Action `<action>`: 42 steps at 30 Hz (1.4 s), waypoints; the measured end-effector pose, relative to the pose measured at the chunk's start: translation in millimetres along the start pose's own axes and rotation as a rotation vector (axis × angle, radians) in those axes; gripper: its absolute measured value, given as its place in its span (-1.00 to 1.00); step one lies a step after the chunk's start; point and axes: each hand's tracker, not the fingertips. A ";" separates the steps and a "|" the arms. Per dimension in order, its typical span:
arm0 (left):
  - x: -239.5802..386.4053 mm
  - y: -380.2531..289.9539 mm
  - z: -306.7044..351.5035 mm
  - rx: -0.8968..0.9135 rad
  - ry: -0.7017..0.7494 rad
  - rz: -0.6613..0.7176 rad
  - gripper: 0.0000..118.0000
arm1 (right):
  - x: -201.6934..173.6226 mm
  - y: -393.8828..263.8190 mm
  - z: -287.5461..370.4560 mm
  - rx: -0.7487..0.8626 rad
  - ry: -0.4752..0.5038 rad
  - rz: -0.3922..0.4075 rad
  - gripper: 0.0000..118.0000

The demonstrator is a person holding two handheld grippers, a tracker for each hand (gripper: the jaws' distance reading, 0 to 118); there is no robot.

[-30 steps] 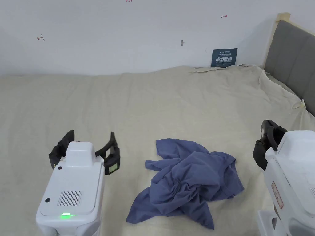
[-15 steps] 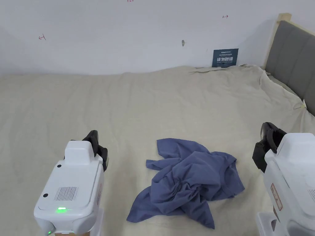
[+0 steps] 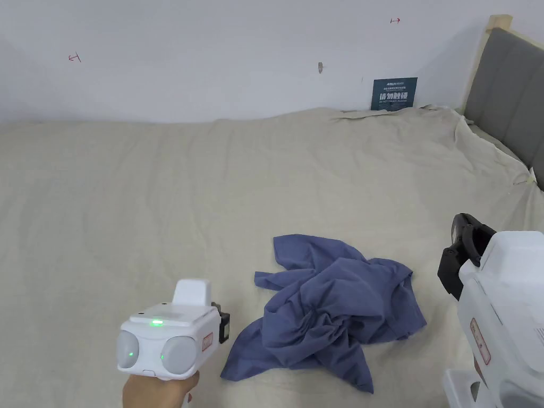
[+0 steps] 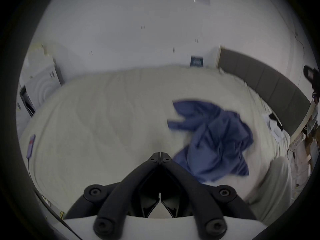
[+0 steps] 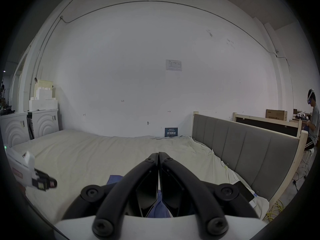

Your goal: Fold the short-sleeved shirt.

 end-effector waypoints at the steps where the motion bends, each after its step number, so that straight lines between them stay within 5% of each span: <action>1: 1.4 -6.8 -7.2 -0.025 -0.006 0.016 -1.00 | 0.2 -1.0 -0.5 -0.003 0.001 0.000 -1.00; 4: 0.6 -16.6 -30.6 -0.131 -0.033 0.067 -0.82 | 0.7 -4.1 -1.6 -0.013 0.002 0.002 -1.00; 5: 0.9 -21.0 -35.1 -0.160 -0.042 0.079 -0.62 | 1.0 -5.1 -2.1 -0.016 0.001 0.001 -1.00; 7: 0.1 -26.7 -43.5 -0.166 -0.065 0.110 0.14 | 1.9 -7.5 -3.6 -0.024 0.001 -0.004 -1.00; 8: 0.7 -28.0 -47.9 -0.183 -0.066 0.120 0.32 | 2.1 -8.4 -4.2 -0.028 0.001 -0.005 -1.00; 11: 5.6 -32.2 -57.4 -0.235 -0.060 0.102 0.43 | 2.6 -11.0 -6.0 -0.037 0.001 -0.005 -1.00; 18: 21.4 -38.1 -82.4 -0.295 -0.010 0.037 0.35 | 4.4 -15.0 -8.2 -0.051 0.001 -0.009 -1.00; 21: 27.5 -39.7 -84.6 -0.297 0.011 0.001 0.05 | 6.2 -16.6 -8.4 -0.055 -0.002 -0.005 -1.00; 22: 28.6 -38.4 -81.2 -0.290 0.005 -0.011 -0.10 | 7.0 -16.9 -8.6 -0.057 -0.004 -0.004 -1.00; 24: 31.4 -36.2 -78.7 -0.265 -0.056 -0.011 -0.89 | 8.6 -17.3 -8.9 -0.060 -0.007 -0.006 -1.00; 37: 9.2 -5.4 -14.6 -0.064 -0.113 0.009 -1.00 | 24.2 -36.9 -85.8 -0.304 0.036 0.002 -0.97; 38: 6.3 -3.1 -11.4 -0.057 -0.115 0.014 -1.00 | 25.0 -39.8 -95.4 -0.328 0.051 0.003 -0.92; 39: 2.8 -0.7 -8.1 -0.045 -0.117 0.026 -1.00 | 26.5 -44.2 -107.7 -0.337 0.057 -0.011 -0.66; 42: -4.9 5.4 -4.2 -0.029 -0.120 0.045 -1.00 | 28.5 -58.4 -148.4 -0.452 0.091 -0.021 0.48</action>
